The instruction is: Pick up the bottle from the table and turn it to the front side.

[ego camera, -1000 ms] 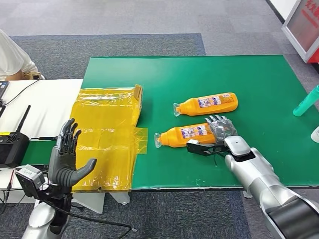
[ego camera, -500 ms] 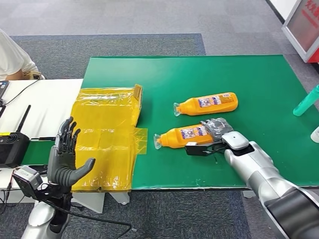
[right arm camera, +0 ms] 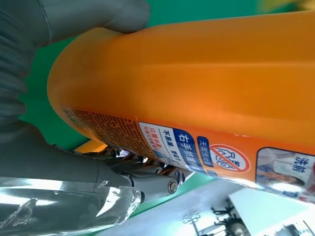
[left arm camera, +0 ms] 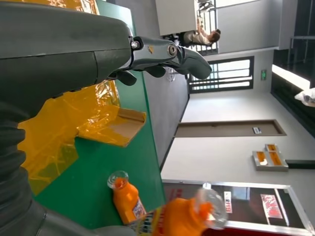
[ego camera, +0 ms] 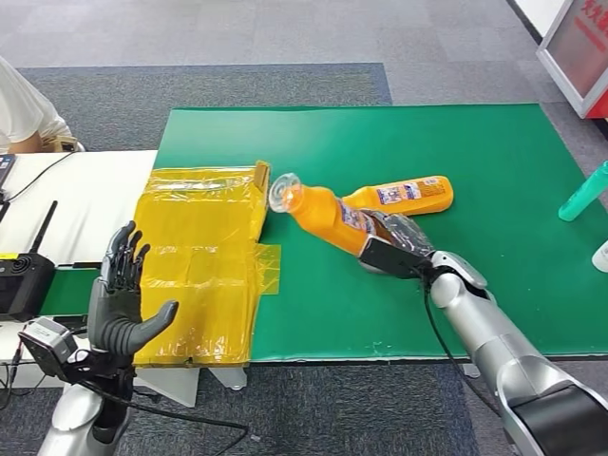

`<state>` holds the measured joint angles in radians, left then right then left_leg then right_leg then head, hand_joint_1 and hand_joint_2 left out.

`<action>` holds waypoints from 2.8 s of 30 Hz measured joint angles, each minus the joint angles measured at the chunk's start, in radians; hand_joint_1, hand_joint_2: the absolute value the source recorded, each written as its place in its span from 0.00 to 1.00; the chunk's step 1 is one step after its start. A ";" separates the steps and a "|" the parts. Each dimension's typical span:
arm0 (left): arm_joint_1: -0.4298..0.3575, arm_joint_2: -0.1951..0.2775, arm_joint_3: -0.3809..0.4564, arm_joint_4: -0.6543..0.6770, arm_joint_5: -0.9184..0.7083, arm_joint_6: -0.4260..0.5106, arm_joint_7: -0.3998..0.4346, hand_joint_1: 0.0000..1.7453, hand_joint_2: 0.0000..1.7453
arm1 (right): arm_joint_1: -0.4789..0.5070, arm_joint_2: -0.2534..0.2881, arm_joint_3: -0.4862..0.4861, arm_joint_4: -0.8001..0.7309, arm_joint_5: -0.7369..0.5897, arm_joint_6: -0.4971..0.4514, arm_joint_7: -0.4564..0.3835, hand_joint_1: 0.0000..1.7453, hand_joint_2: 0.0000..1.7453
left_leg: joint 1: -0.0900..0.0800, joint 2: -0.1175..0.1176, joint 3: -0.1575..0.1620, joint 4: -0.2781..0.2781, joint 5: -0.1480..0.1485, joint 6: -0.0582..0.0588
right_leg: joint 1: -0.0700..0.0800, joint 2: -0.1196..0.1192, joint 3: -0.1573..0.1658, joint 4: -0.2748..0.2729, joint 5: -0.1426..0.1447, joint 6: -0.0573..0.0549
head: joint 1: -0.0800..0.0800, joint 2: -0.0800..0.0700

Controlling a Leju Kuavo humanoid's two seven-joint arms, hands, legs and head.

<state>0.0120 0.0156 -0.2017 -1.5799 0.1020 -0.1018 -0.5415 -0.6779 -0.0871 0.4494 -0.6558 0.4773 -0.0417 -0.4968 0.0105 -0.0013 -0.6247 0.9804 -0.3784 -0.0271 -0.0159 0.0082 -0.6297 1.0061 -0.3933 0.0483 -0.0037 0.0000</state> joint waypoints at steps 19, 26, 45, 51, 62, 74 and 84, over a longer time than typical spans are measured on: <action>-0.333 -0.015 -0.064 0.202 0.254 0.007 0.111 0.00 1.00 | 0.317 0.124 -0.066 -0.627 -0.380 -0.128 -0.114 1.00 1.00 | 0.000 -0.001 -0.001 0.000 0.002 -0.001 | 0.000 -0.002 0.000 0.000 0.001 0.000 | 0.000 0.000; -0.435 -0.041 -0.163 0.220 0.252 -0.048 0.143 0.00 1.00 | 0.314 0.139 -0.049 -0.634 -0.400 -0.175 -0.121 1.00 1.00 | 0.000 -0.001 -0.001 0.000 0.002 -0.001 | 0.000 -0.002 0.000 0.000 0.001 0.000 | 0.000 0.000; -0.570 -0.107 -0.452 0.313 0.233 -0.197 0.211 0.00 1.00 | 0.171 0.190 -0.007 -0.349 -0.346 -0.238 -0.144 1.00 1.00 | 0.000 -0.001 -0.001 0.000 0.002 -0.001 | 0.000 -0.002 0.000 0.000 0.001 0.000 | 0.000 0.000; -0.572 -0.102 -0.460 0.319 0.194 -0.176 0.201 1.00 1.00 | 0.162 0.194 -0.007 -0.318 -0.339 -0.239 -0.146 1.00 1.00 | 0.000 -0.001 -0.001 0.000 0.002 -0.001 | 0.000 -0.002 0.000 0.000 0.001 0.000 | 0.000 0.000; -0.571 -0.099 -0.453 0.320 0.087 -0.045 0.155 0.96 1.00 | 0.172 0.196 0.006 -0.312 -0.324 -0.229 -0.134 1.00 1.00 | 0.000 -0.001 -0.001 0.000 0.002 -0.001 | 0.000 -0.002 0.000 0.000 0.001 0.000 | 0.000 0.000; -0.566 -0.105 -0.457 0.320 -0.052 0.068 0.114 0.00 1.00 | 0.171 0.206 0.016 -0.312 -0.320 -0.223 -0.118 1.00 1.00 | 0.000 -0.001 -0.001 0.000 0.002 -0.001 | 0.000 -0.002 0.000 0.000 0.001 0.000 | 0.000 0.000; -0.564 -0.108 -0.462 0.320 -0.046 0.046 0.117 0.00 1.00 | 0.157 0.210 0.016 -0.297 -0.320 -0.215 -0.114 1.00 1.00 | 0.000 -0.001 -0.001 0.000 0.002 -0.001 | 0.000 -0.002 0.000 0.000 0.001 0.000 | 0.000 0.000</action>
<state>-0.5522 -0.0923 -0.6639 -1.2600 0.0563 -0.0557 -0.4244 -0.5212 0.1229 0.4658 -0.9528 0.1568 -0.2566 -0.6104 0.0105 -0.0027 -0.6259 0.9805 -0.3768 -0.0281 -0.0159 0.0063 -0.6300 1.0064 -0.3923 0.0481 -0.0035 0.0000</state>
